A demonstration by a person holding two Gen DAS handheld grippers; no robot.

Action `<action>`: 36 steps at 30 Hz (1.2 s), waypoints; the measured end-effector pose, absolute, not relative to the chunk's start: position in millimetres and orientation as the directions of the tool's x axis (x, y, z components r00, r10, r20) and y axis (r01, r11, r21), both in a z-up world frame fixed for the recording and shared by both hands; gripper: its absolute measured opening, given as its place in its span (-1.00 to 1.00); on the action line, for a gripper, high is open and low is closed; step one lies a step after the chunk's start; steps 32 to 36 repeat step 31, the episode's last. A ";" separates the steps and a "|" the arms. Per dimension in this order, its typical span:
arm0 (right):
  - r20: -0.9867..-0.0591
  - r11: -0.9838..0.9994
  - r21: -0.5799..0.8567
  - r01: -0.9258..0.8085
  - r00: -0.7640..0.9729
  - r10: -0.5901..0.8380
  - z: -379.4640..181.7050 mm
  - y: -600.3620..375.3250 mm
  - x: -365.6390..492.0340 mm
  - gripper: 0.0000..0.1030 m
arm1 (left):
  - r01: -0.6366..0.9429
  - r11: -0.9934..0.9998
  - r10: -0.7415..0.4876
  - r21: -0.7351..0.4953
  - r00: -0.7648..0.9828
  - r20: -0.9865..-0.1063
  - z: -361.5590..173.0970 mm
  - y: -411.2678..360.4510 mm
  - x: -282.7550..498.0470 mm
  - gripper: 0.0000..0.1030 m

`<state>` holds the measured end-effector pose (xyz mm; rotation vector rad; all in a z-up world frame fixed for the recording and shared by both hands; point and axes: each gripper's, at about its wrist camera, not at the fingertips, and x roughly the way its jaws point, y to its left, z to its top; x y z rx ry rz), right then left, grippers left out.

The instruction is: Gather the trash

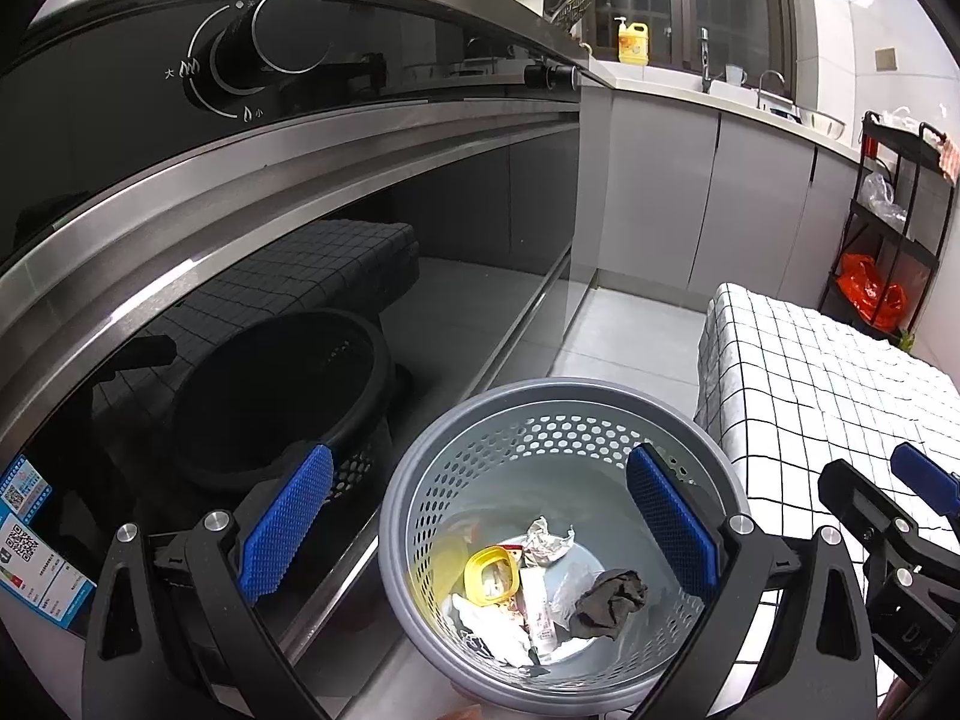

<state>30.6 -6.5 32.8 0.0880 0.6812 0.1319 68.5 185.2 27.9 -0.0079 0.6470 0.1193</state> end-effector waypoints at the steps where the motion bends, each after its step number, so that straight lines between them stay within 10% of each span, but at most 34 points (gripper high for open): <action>1: -0.622 0.988 0.125 -0.093 0.768 0.151 32.7 -6.5 30.5 0.50 | -0.114 0.993 0.109 0.031 0.791 -0.602 28.1 184.7 68.5 0.87; 36: -0.623 0.987 0.129 -0.100 0.766 0.159 33.0 -4.6 30.2 0.50 | -0.108 0.994 0.099 0.023 0.779 -0.620 23.4 185.5 71.6 0.87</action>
